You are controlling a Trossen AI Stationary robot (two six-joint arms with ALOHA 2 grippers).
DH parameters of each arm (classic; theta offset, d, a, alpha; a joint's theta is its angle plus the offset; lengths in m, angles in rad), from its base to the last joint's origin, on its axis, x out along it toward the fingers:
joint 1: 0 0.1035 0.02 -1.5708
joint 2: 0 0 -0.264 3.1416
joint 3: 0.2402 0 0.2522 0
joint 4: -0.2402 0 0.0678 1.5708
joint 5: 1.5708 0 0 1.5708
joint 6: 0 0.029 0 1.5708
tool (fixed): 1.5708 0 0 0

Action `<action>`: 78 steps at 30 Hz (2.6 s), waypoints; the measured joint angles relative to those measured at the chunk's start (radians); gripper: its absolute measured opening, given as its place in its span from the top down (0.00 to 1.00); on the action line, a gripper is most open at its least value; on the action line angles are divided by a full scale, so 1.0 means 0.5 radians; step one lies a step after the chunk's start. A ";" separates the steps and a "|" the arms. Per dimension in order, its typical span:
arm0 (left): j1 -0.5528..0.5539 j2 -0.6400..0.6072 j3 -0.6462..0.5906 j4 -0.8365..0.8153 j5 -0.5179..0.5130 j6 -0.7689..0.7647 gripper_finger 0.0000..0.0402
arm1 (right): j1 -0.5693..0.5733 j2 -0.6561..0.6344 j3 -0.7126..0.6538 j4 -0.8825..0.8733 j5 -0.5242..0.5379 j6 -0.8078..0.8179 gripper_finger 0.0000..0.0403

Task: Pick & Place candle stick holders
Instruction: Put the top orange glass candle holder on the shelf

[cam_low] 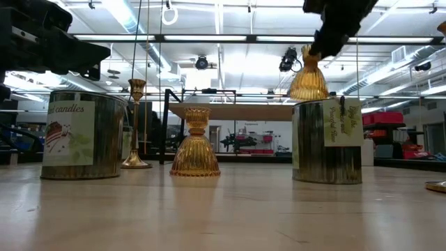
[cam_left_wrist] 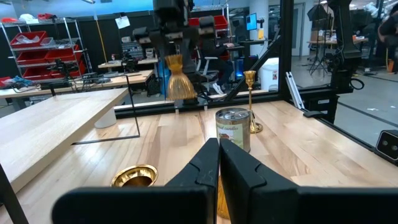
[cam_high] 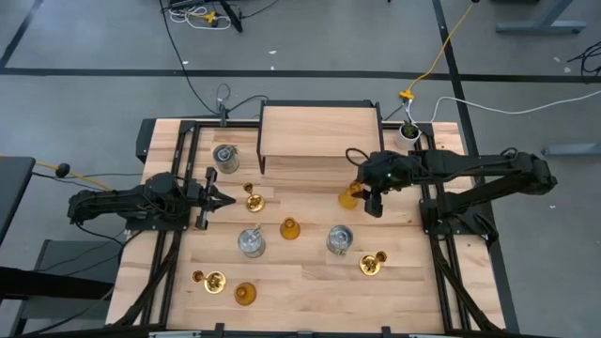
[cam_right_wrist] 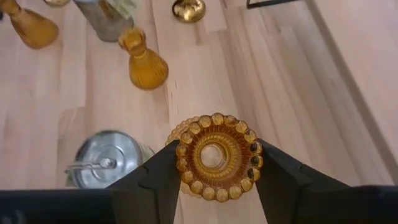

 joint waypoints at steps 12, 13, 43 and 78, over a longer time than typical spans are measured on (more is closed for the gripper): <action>0.000 0.000 0.000 0.000 0.000 0.000 0.95 | -0.172 0.000 0.281 -0.108 -0.004 -0.014 0.56; 0.000 0.000 0.000 0.000 0.000 0.000 0.95 | -0.199 0.000 0.310 -0.117 -0.004 -0.024 0.56; 0.000 0.000 0.000 0.000 0.000 0.000 0.95 | -0.670 0.717 1.136 -0.249 0.002 -0.387 0.56; 0.000 0.000 0.000 0.000 0.000 0.000 0.95 | -1.134 1.030 1.136 0.104 0.011 -0.488 0.56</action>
